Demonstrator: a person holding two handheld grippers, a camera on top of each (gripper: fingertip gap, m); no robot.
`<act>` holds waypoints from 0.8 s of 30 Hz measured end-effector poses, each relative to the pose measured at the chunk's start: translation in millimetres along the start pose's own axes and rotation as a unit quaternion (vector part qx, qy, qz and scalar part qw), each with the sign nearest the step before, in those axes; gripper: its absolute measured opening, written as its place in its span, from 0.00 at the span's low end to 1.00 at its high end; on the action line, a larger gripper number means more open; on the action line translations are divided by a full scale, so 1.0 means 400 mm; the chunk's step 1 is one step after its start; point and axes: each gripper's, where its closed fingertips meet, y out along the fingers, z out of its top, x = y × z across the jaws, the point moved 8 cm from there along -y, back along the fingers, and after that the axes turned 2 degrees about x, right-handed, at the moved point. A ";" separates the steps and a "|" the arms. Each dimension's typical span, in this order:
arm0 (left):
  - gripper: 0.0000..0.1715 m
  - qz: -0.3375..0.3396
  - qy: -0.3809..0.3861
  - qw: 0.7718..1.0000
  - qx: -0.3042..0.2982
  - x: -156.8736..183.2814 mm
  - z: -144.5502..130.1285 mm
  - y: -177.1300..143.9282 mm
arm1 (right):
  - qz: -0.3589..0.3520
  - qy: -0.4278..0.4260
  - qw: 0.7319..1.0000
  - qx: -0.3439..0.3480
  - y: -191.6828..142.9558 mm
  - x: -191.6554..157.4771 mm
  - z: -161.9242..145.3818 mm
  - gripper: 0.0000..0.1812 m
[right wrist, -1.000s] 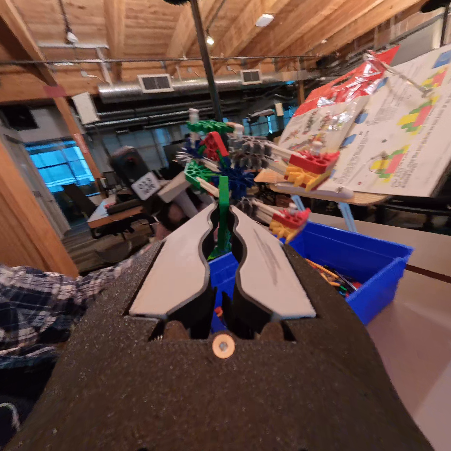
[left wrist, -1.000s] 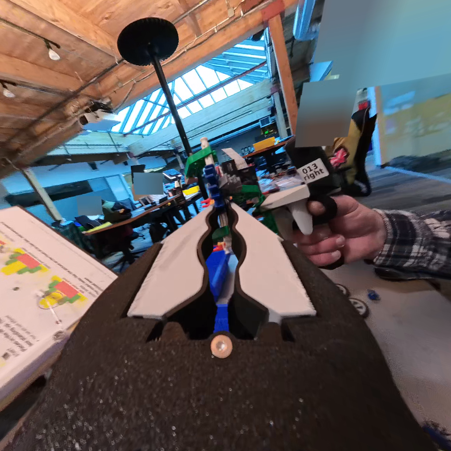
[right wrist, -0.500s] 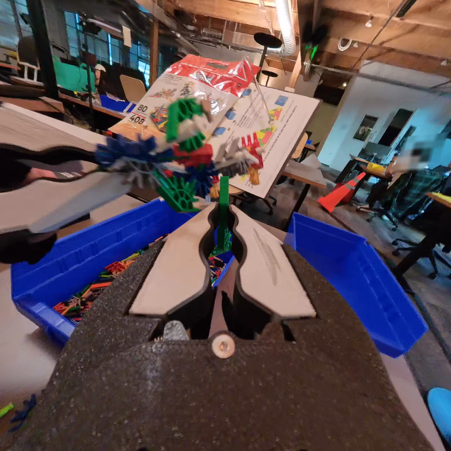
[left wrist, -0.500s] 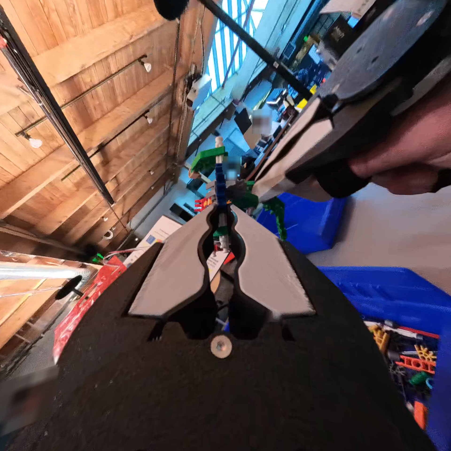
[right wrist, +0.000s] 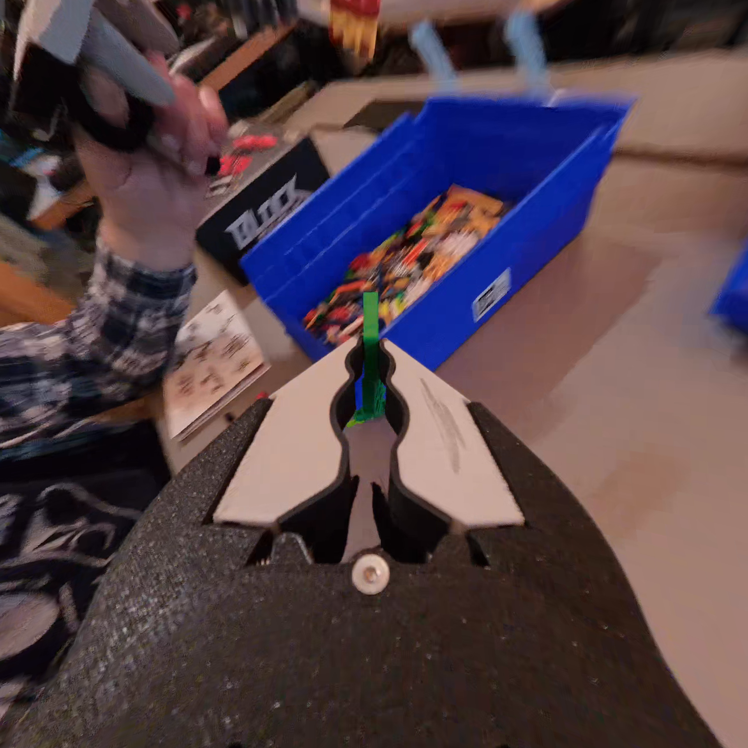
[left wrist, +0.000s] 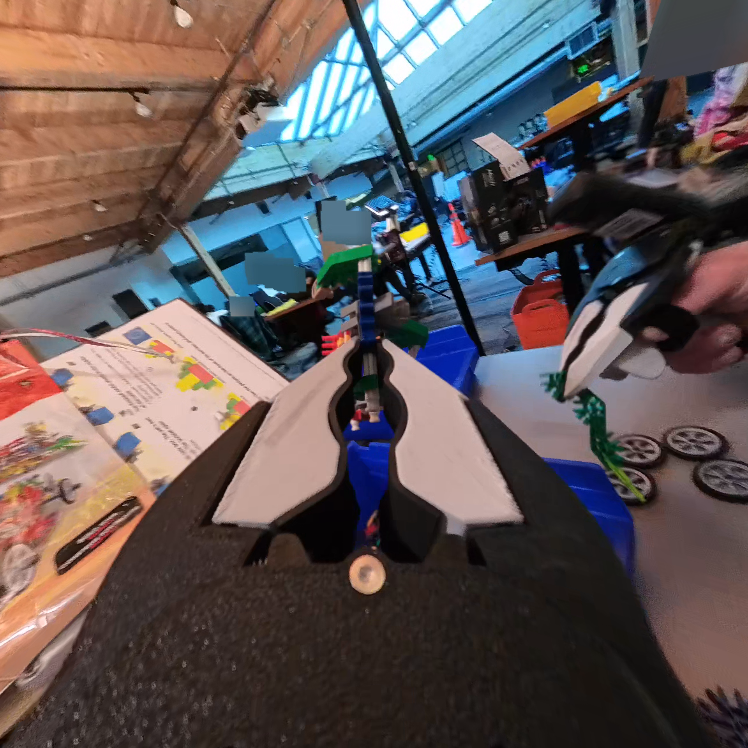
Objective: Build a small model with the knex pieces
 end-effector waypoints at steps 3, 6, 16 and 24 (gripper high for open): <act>0.02 -0.051 -0.024 0.998 -0.003 0.013 -0.021 0.008 | 0.012 0.038 0.996 -0.076 0.053 0.044 -0.081 0.03; 0.02 -0.078 -0.061 0.995 0.013 0.016 -0.034 0.012 | 0.035 0.046 0.991 -0.125 0.096 0.052 -0.135 0.04; 0.02 -0.115 -0.151 0.981 0.051 -0.010 -0.060 0.006 | -0.099 -0.151 0.983 -0.028 0.046 -0.009 -0.009 0.19; 0.02 -0.115 -0.171 0.979 0.000 0.028 -0.044 0.035 | -0.231 -0.477 0.838 0.127 0.065 -0.267 0.176 0.16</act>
